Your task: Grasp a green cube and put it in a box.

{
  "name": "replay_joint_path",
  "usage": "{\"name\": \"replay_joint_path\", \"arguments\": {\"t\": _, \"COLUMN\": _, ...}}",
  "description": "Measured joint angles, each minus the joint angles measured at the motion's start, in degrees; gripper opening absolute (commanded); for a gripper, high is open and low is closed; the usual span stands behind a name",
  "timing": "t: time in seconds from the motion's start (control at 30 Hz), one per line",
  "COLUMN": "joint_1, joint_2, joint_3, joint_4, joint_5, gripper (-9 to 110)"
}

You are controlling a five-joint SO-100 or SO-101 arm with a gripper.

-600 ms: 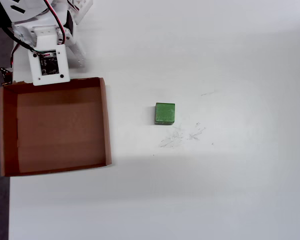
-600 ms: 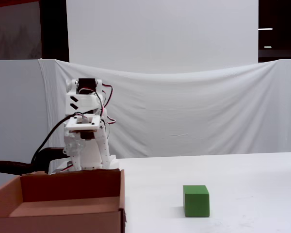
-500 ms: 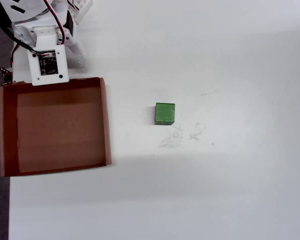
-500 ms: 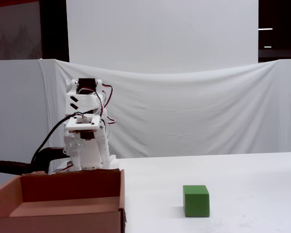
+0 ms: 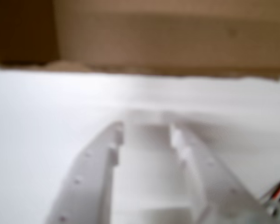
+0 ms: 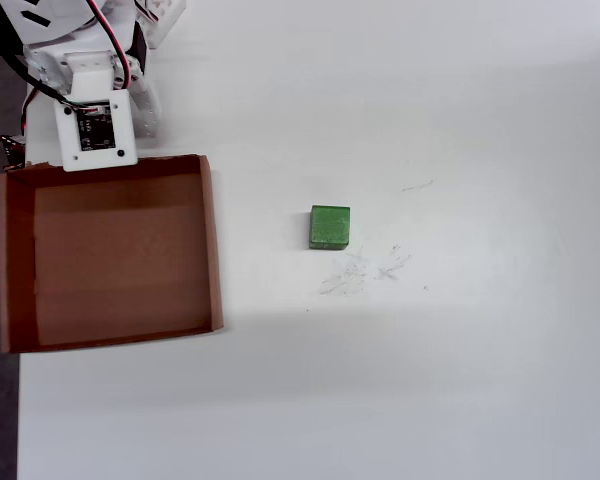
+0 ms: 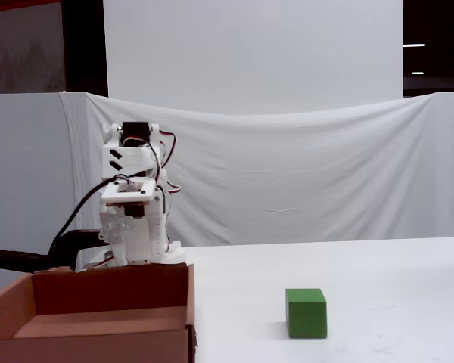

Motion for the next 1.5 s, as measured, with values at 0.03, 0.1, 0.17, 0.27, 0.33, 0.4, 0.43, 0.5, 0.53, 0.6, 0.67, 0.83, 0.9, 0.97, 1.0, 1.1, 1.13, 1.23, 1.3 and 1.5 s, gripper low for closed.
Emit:
{"name": "replay_joint_path", "arguments": {"t": 0.03, "joint_1": 0.00, "joint_2": 0.00, "joint_3": 0.00, "joint_4": -0.35, "joint_5": 0.09, "gripper": 12}}
{"name": "replay_joint_path", "arguments": {"t": 0.1, "joint_1": 0.00, "joint_2": 0.00, "joint_3": 0.00, "joint_4": -1.85, "joint_5": 0.09, "gripper": 12}}
{"name": "replay_joint_path", "arguments": {"t": 0.17, "joint_1": 0.00, "joint_2": -0.97, "joint_3": 0.00, "joint_4": -2.29, "joint_5": 0.09, "gripper": 13}}
{"name": "replay_joint_path", "arguments": {"t": 0.27, "joint_1": -0.35, "joint_2": -7.21, "joint_3": -3.78, "joint_4": -3.08, "joint_5": 0.44, "gripper": 15}}
{"name": "replay_joint_path", "arguments": {"t": 0.33, "joint_1": -0.44, "joint_2": -13.18, "joint_3": -8.00, "joint_4": -3.08, "joint_5": 0.44, "gripper": 17}}
{"name": "replay_joint_path", "arguments": {"t": 0.4, "joint_1": -0.88, "joint_2": -18.11, "joint_3": -12.57, "joint_4": -3.43, "joint_5": 1.14, "gripper": 18}}
{"name": "replay_joint_path", "arguments": {"t": 0.43, "joint_1": -1.14, "joint_2": -20.48, "joint_3": -15.29, "joint_4": -3.69, "joint_5": 1.76, "gripper": 19}}
{"name": "replay_joint_path", "arguments": {"t": 0.5, "joint_1": -2.11, "joint_2": -27.51, "joint_3": -22.41, "joint_4": -4.83, "joint_5": 3.87, "gripper": 22}}
{"name": "replay_joint_path", "arguments": {"t": 0.53, "joint_1": -2.55, "joint_2": -29.00, "joint_3": -23.91, "joint_4": -4.92, "joint_5": 4.75, "gripper": 23}}
{"name": "replay_joint_path", "arguments": {"t": 0.6, "joint_1": -3.60, "joint_2": -34.80, "joint_3": -29.79, "joint_4": -6.86, "joint_5": 7.38, "gripper": 24}}
{"name": "replay_joint_path", "arguments": {"t": 0.67, "joint_1": -4.48, "joint_2": -39.02, "joint_3": -34.28, "joint_4": -7.12, "joint_5": 9.23, "gripper": 25}}
{"name": "replay_joint_path", "arguments": {"t": 0.83, "joint_1": -5.80, "joint_2": -48.96, "joint_3": -45.09, "joint_4": -7.29, "joint_5": 13.01, "gripper": 26}}
{"name": "replay_joint_path", "arguments": {"t": 0.9, "joint_1": -6.33, "joint_2": -52.21, "joint_3": -48.69, "joint_4": -7.29, "joint_5": 14.41, "gripper": 26}}
{"name": "replay_joint_path", "arguments": {"t": 0.97, "joint_1": -7.29, "joint_2": -56.69, "joint_3": -52.73, "joint_4": -8.61, "joint_5": 16.17, "gripper": 26}}
{"name": "replay_joint_path", "arguments": {"t": 1.0, "joint_1": -7.82, "joint_2": -57.74, "joint_3": -53.53, "joint_4": -8.70, "joint_5": 16.44, "gripper": 26}}
{"name": "replay_joint_path", "arguments": {"t": 1.1, "joint_1": -9.84, "joint_2": -62.67, "joint_3": -57.39, "joint_4": -10.46, "joint_5": 17.23, "gripper": 25}}
{"name": "replay_joint_path", "arguments": {"t": 1.13, "joint_1": -11.34, "joint_2": -65.92, "joint_3": -60.12, "joint_4": -10.72, "joint_5": 17.67, "gripper": 24}}
{"name": "replay_joint_path", "arguments": {"t": 1.23, "joint_1": -12.92, "joint_2": -69.79, "joint_3": -63.54, "joint_4": -10.72, "joint_5": 18.19, "gripper": 25}}
{"name": "replay_joint_path", "arguments": {"t": 1.3, "joint_1": -14.15, "joint_2": -72.77, "joint_3": -66.88, "joint_4": -10.72, "joint_5": 19.07, "gripper": 25}}
{"name": "replay_joint_path", "arguments": {"t": 1.5, "joint_1": -17.23, "joint_2": -80.24, "joint_3": -74.00, "joint_4": -10.90, "joint_5": 21.80, "gripper": 26}}
